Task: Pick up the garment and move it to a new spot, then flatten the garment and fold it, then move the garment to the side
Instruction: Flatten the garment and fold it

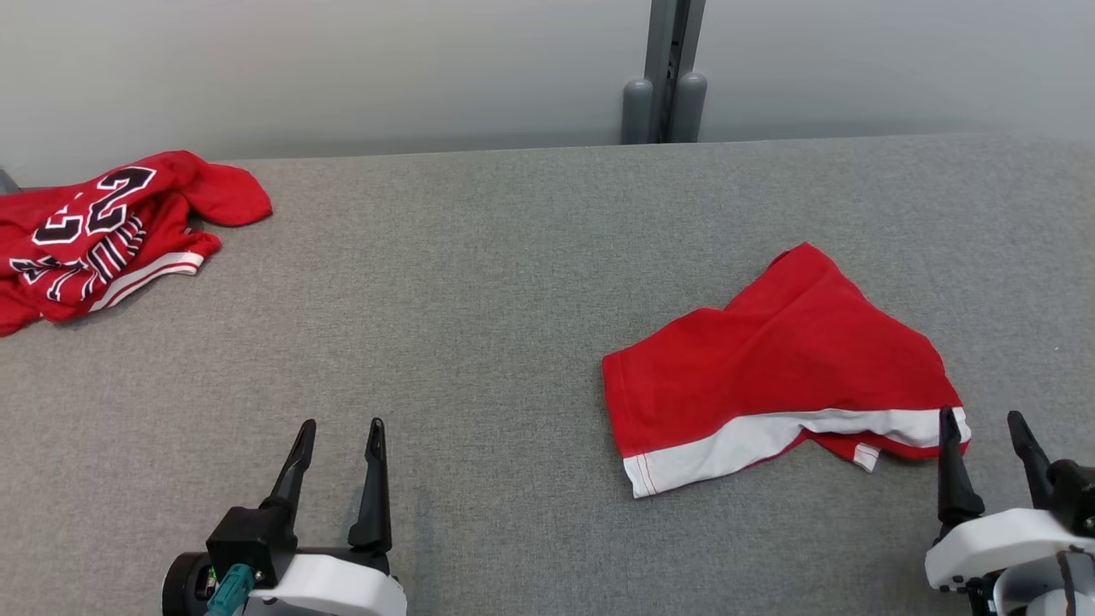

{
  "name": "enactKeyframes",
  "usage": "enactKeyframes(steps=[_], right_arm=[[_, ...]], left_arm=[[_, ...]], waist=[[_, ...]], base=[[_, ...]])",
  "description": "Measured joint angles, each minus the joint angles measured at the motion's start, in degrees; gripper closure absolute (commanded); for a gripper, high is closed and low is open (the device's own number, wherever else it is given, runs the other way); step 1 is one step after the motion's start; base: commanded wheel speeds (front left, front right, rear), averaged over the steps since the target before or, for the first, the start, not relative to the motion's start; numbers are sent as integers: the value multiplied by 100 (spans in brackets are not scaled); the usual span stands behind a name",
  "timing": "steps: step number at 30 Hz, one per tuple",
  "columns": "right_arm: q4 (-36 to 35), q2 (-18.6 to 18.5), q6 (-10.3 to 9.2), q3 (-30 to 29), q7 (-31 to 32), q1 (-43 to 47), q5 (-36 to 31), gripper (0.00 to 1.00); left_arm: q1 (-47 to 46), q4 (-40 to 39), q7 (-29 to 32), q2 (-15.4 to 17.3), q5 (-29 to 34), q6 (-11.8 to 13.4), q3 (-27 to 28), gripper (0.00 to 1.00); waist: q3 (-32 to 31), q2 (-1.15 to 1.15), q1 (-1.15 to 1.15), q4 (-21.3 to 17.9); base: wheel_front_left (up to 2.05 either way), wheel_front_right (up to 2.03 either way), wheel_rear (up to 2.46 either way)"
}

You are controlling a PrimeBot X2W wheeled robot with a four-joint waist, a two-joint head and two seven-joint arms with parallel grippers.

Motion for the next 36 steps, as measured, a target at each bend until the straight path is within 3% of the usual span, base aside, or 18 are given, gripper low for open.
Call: enactKeyframes(steps=[7,12,26,34,35,36], right_arm=[[366,-1,0,-515,331,-533,-470,0],[587,-30,0,-413,575,-896,-803,0],[542,0,0,2301,522,-472,460,0],[1166,3,0,2903,928,-618,500,0],[1314,1,0,2977,991,-691,495,18],[1454,2,0,3020,1015,-767,444,43]], left_arm=[[-4,45,0,1,4,-23,-37,0],[-11,64,0,-1,14,-47,-79,0],[47,111,0,0,14,-47,-127,0],[53,92,0,1,14,-47,-140,0],[49,89,0,2,14,-47,-146,0],[44,85,0,0,14,-47,-151,0]], waist=[[-7,0,0,150],[-10,0,0,290],[-184,0,0,684],[-147,0,0,844],[-131,0,0,864],[-114,0,0,886]], base=[[0,0,0],[0,0,0],[0,0,0],[0,0,0],[0,0,0],[0,0,0]])
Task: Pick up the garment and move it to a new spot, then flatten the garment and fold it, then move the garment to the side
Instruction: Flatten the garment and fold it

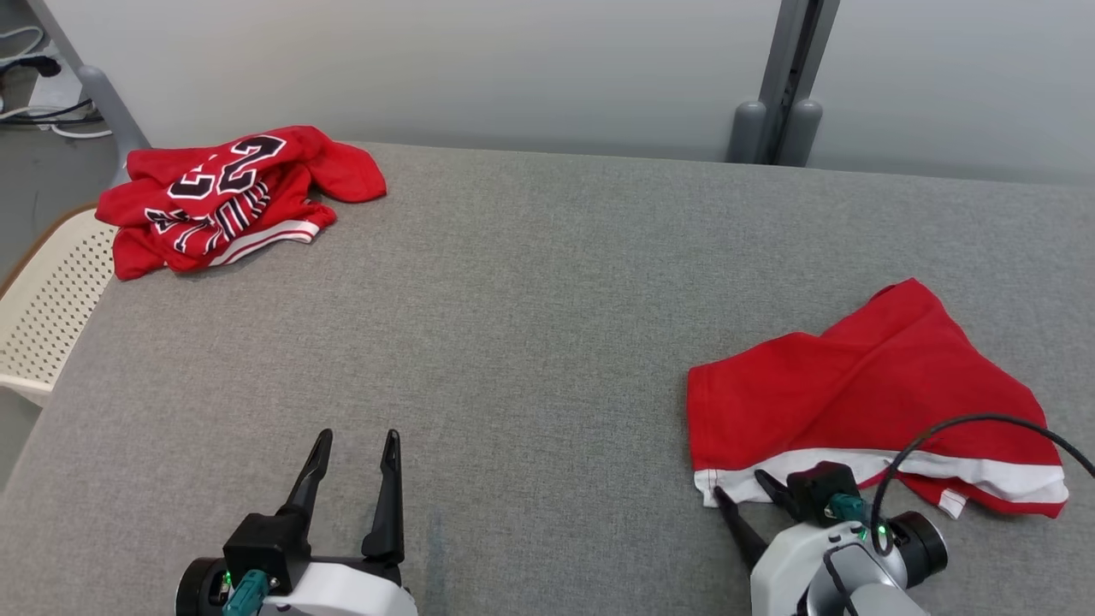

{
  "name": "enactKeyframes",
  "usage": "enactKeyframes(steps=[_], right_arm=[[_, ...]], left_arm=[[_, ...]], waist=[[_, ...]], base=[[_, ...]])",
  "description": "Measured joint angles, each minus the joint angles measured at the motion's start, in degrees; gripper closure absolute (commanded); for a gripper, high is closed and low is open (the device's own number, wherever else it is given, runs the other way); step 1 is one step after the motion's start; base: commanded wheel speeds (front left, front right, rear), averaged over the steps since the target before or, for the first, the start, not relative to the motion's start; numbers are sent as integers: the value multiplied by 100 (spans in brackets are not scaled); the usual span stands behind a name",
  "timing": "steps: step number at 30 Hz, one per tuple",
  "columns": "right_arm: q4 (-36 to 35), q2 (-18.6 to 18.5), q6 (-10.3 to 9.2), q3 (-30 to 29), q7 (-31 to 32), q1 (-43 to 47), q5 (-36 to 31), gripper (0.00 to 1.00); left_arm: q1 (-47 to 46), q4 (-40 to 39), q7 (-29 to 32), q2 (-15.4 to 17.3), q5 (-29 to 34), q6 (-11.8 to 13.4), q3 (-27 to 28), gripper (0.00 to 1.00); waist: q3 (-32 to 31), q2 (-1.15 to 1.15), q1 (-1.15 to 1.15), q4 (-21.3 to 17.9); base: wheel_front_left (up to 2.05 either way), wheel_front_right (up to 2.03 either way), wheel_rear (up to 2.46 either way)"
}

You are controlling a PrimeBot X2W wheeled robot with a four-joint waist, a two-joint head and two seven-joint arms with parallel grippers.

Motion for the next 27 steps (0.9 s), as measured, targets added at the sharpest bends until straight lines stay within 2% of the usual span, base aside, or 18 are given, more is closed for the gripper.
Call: enactKeyframes(steps=[4,5,6,11,16,27], right_arm=[[426,-5,0,121,-63,-347,-143,77],[501,-3,0,142,-98,-397,-138,96],[576,-5,0,163,-121,-441,-130,100],[726,-11,0,285,-446,-614,30,100],[490,-10,0,644,-661,-832,360,100],[62,-7,0,1614,-560,-1370,1079,100]], left_arm=[[-35,-1,0,1,0,0,4,0],[-37,-1,0,1,0,0,10,0],[-37,2,0,2,0,0,14,0],[-49,-1,0,2,-4,10,19,0],[-63,-3,0,1,-12,33,13,0],[-134,-8,0,2,-57,42,-24,0]], waist=[[66,0,0,92],[78,0,0,115],[88,0,0,135],[110,0,0,200],[121,0,0,209],[198,0,0,257]], base=[[0,0,0],[0,0,0],[0,0,0],[0,0,0],[0,0,0],[0,0,0]])
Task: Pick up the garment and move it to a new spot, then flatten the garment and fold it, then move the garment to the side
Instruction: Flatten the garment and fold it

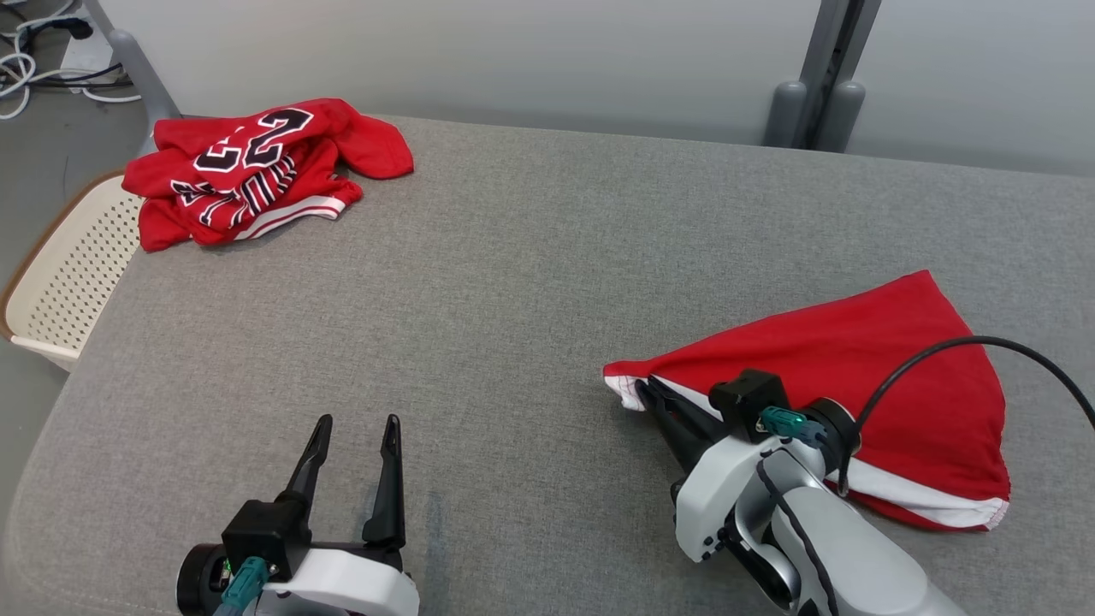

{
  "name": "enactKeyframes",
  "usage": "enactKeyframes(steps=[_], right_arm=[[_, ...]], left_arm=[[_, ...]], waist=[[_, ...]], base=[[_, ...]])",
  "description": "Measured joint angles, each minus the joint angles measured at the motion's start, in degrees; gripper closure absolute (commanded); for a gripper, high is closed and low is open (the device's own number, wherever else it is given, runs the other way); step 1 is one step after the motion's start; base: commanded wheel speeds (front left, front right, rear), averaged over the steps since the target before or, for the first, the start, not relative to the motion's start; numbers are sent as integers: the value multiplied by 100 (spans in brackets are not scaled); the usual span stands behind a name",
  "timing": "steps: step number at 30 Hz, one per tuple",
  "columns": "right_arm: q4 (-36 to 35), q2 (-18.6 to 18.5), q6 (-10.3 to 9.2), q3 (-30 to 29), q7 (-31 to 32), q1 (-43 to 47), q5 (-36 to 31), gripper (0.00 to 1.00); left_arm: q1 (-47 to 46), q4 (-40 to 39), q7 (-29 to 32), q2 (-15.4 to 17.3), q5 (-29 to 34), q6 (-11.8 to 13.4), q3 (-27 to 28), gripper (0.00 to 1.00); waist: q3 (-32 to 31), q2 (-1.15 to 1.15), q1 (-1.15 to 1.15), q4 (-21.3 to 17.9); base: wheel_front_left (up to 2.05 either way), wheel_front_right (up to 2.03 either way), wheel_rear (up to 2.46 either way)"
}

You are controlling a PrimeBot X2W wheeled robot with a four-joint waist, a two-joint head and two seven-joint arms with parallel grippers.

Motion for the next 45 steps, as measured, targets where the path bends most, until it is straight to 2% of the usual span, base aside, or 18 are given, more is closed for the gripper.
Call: enactKeyframes(steps=[7,8,9,10,18,23,28,37,45], right_arm=[[187,3,0,477,105,-232,311,100],[222,0,0,526,107,-253,372,76],[227,-4,0,591,100,-272,447,43],[224,-4,0,647,63,-286,508,0],[199,-1,0,827,-227,-393,570,0],[5,7,0,478,-365,-295,461,0],[-260,4,0,-280,-421,-51,46,0],[-1638,-1,0,-2047,-452,1054,-955,0],[-2569,-1,0,-3196,-455,2090,-1195,0]], left_arm=[[-53,1,0,0,-38,21,-29,0],[-57,1,0,0,-42,24,-29,0],[-59,1,0,-1,-42,25,-30,0],[-60,0,0,-1,-47,25,-30,0],[-60,-14,-1,0,-38,35,1,0],[-60,-34,0,-1,10,-11,-9,0],[-80,-66,0,0,57,-60,-67,0],[-109,-131,0,-2,62,-66,-207,0],[21,-152,-1,-1,-36,-40,-204,0]], waist=[[57,0,0,78],[61,0,0,81],[63,0,0,81],[65,0,0,77],[19,0,0,-181],[-29,0,0,-412],[-85,0,0,-684],[-227,0,0,-1118],[-345,0,0,-1287]], base=[[0,0,0],[0,0,0],[0,0,0],[0,0,0],[0,0,0],[0,0,0],[0,0,0],[0,0,0],[0,0,0]])
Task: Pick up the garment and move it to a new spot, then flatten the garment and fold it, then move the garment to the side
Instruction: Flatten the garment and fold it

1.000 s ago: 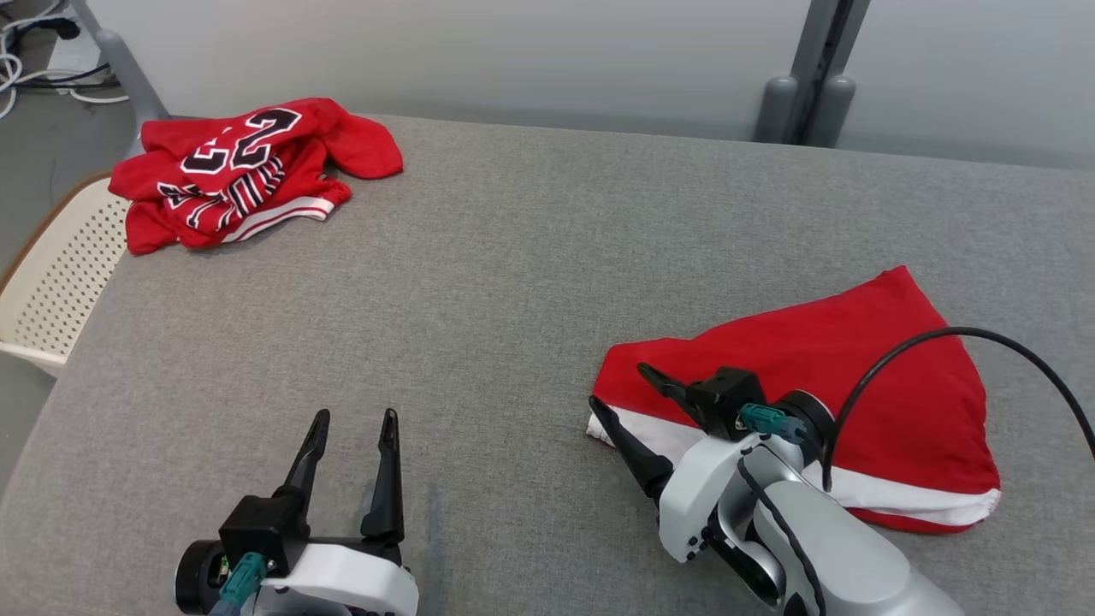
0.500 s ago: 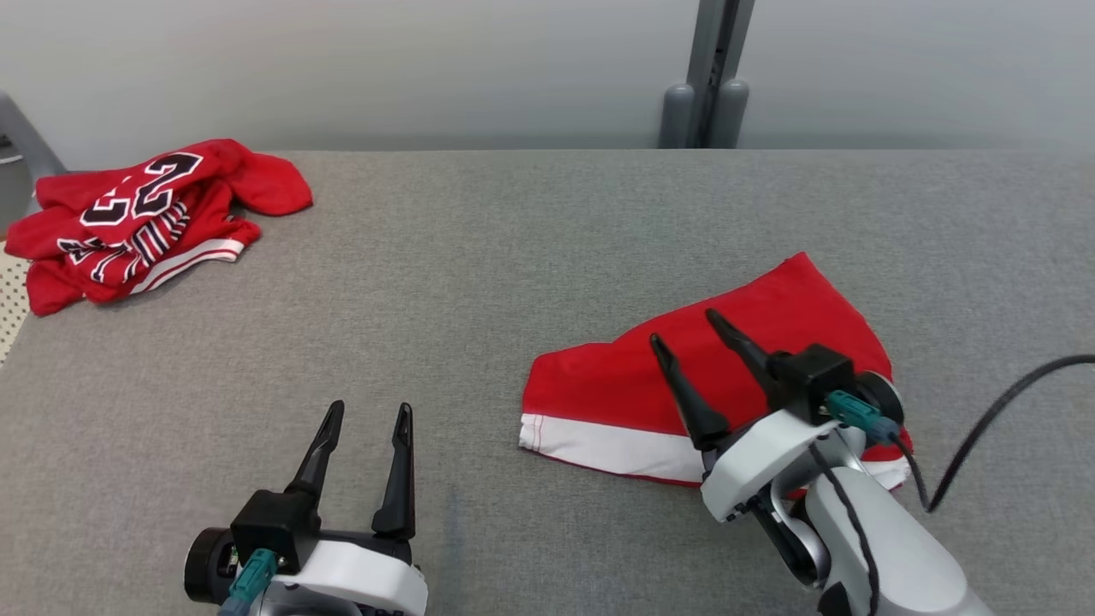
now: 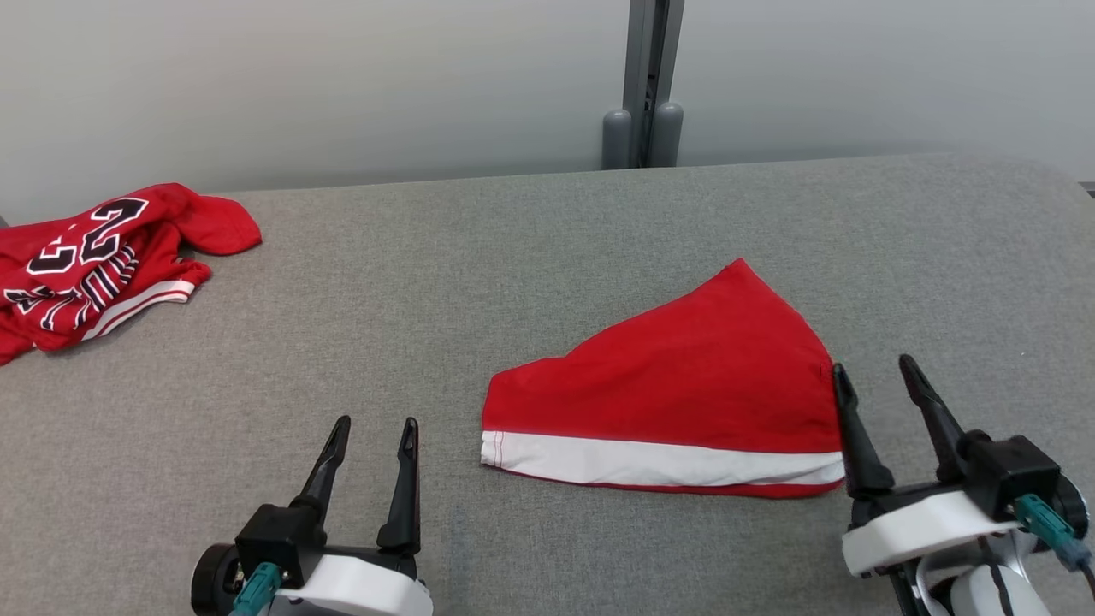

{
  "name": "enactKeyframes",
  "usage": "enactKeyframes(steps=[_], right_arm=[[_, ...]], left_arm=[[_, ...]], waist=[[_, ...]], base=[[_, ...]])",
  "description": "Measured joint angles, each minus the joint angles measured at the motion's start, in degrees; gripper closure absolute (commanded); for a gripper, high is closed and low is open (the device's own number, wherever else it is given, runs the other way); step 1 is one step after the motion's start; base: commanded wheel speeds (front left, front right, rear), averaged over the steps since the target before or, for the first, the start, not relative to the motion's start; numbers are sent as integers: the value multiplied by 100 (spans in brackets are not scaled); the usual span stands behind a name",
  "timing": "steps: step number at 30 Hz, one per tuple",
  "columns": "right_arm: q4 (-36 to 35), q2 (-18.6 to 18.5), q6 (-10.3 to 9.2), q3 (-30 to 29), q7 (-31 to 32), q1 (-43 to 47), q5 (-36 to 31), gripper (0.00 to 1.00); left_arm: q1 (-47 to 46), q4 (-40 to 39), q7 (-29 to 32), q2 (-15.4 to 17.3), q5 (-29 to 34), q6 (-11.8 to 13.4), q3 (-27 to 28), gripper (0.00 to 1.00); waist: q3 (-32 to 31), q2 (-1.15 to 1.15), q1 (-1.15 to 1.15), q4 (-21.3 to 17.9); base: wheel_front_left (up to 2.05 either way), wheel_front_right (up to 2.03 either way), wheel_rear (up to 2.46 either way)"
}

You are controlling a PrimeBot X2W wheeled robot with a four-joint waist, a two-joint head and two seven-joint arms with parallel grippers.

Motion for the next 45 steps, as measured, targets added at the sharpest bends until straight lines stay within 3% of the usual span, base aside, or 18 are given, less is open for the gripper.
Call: enactKeyframes(steps=[8,27,33,40,45], right_arm=[[-439,2,0,-229,0,586,233,0],[-313,1,0,-280,0,782,291,0],[-287,2,0,-260,0,782,277,0],[-253,2,0,-235,0,764,227,0],[-227,3,0,-142,0,662,231,0]], left_arm=[[204,8,1,1,-71,33,144,0],[394,126,1,0,-51,-21,144,0],[233,667,65,1,-11,-265,-119,0],[-639,1455,940,3,-65,-725,-567,0],[-1212,2105,1580,1,-236,-880,-795,0]], waist=[[-108,0,0,-7],[-331,0,0,20],[-347,0,0,-9],[-280,0,0,-93],[-183,0,0,-258]], base=[[0,0,0],[0,0,0],[0,0,0],[0,0,0],[0,0,0]])
